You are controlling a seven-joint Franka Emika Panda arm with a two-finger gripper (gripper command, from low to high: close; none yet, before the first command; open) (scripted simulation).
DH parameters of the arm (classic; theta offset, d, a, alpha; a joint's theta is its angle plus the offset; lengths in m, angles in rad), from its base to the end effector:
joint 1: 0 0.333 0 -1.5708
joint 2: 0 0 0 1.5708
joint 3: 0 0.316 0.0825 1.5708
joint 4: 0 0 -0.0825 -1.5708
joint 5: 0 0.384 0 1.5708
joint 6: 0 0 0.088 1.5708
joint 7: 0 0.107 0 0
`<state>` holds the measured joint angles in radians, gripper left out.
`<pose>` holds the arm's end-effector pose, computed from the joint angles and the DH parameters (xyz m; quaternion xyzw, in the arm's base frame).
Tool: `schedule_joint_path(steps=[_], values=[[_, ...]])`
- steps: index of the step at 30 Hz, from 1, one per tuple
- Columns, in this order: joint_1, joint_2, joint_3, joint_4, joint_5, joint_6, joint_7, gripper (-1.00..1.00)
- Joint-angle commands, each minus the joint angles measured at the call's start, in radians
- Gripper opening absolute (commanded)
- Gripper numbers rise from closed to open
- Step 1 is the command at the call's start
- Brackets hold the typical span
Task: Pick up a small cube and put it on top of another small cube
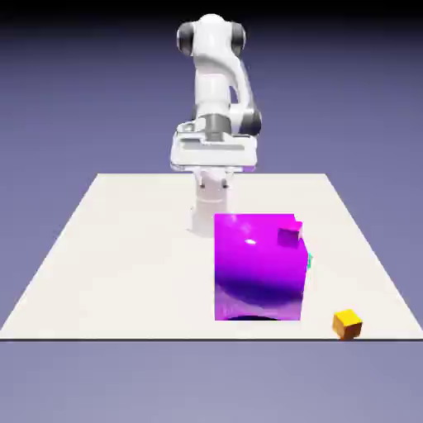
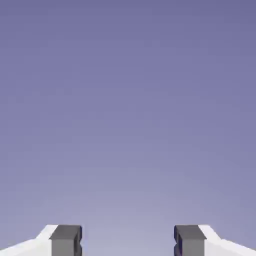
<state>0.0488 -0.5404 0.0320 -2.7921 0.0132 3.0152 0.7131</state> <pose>0.3948 0.0312 0.4522 -0.8805 0.2931 -0.3455 0.1391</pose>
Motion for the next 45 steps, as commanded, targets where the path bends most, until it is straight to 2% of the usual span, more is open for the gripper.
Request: schedule_joint_path(steps=[1,21,31,45], values=[[0.017,0.036,0.025,0.028,-0.015,-0.032,-0.018,0.00],[0.350,0.761,0.512,0.586,-0.326,-0.683,-0.369,0.00],[0.327,1.124,0.658,0.905,-0.693,-1.047,-0.434,0.00],[0.191,1.602,0.794,1.349,-1.295,-1.550,-0.458,0.00]])
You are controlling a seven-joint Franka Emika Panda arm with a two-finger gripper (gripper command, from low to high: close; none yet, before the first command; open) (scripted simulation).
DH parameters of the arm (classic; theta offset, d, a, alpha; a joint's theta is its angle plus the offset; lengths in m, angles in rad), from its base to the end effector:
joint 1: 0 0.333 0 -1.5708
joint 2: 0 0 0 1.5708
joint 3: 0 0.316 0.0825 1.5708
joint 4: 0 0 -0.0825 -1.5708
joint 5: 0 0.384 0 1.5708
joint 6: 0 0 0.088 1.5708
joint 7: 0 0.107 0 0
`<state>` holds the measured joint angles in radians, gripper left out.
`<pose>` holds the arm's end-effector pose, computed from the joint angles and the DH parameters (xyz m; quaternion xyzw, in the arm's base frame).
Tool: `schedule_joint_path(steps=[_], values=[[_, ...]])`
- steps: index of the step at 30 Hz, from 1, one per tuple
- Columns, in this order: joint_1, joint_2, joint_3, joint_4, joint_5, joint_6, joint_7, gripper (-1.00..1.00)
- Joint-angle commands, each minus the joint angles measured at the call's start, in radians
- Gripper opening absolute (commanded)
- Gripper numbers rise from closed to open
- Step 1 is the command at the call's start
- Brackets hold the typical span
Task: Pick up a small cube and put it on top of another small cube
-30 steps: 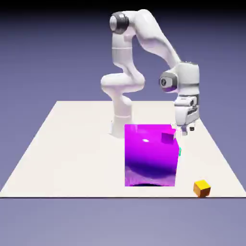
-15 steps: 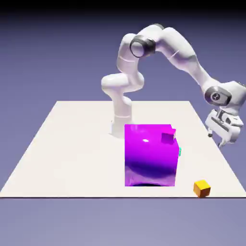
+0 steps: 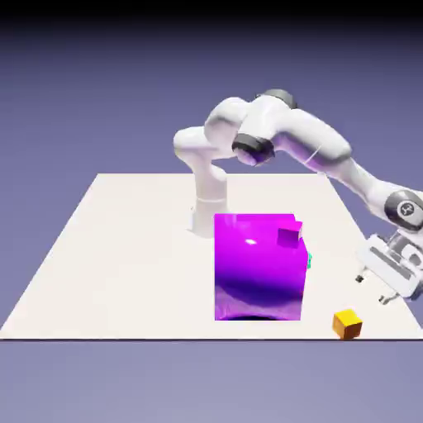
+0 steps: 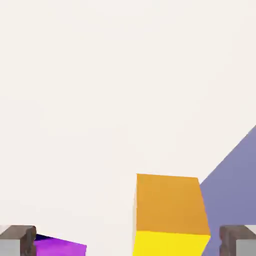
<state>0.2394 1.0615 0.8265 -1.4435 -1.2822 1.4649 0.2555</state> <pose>0.4938 0.4465 0.1532 0.7858 0.4899 -0.0857 0.3677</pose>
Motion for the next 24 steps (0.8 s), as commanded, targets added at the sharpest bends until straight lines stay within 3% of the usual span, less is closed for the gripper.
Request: schedule_joint_path(steps=[1,4,5,8,24], values=[[0.000,0.000,0.000,0.000,0.000,0.000,0.000,0.00],[-0.042,0.057,-0.051,-0.038,-0.058,0.089,0.029,0.00],[-0.042,0.057,-0.051,-0.038,-0.058,0.089,0.029,-1.00],[-0.001,0.001,-0.001,-0.001,-0.001,0.002,0.001,-1.00],[-0.232,-0.221,0.308,-0.578,0.358,-0.001,0.552,-1.00]])
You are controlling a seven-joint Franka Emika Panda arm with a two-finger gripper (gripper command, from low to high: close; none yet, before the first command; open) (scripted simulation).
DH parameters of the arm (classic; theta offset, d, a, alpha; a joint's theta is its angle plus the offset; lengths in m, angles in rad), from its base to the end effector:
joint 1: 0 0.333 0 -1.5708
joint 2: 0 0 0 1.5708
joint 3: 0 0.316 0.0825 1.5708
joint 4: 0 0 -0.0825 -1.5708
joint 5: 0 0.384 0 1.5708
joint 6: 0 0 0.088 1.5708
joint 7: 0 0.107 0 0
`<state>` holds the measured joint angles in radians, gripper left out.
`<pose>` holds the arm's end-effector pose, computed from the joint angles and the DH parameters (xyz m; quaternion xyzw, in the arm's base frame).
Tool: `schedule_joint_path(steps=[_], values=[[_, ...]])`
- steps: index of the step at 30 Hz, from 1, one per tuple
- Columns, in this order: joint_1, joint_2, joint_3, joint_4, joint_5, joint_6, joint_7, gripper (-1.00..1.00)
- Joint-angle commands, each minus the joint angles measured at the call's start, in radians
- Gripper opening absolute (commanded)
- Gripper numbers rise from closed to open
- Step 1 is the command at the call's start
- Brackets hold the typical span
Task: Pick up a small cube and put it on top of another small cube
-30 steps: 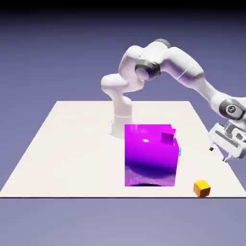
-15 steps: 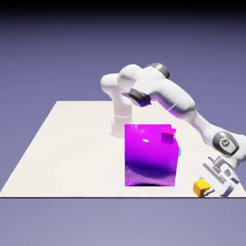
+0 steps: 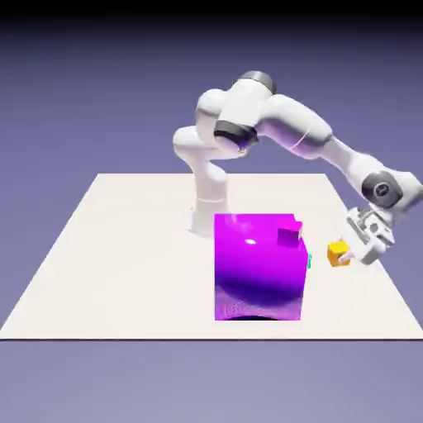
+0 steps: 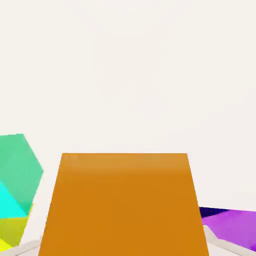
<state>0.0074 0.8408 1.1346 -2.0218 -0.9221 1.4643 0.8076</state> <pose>0.2886 0.4183 0.1972 0.8537 0.3838 -0.1371 0.3241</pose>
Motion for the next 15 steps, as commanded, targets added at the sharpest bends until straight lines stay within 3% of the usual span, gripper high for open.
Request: schedule_joint_path(steps=[1,6,12,13,15], values=[[-0.015,-0.014,0.019,-0.036,0.021,0.000,0.034,-1.00],[-0.066,-0.063,0.088,-0.166,0.101,0.000,0.158,-1.00],[-0.159,0.133,0.081,-0.243,-0.093,-0.013,0.265,-1.00],[-0.159,0.133,0.081,-0.243,-0.093,-0.013,0.265,1.00],[-0.142,0.097,0.082,-0.228,-0.057,-0.010,0.245,1.00]])
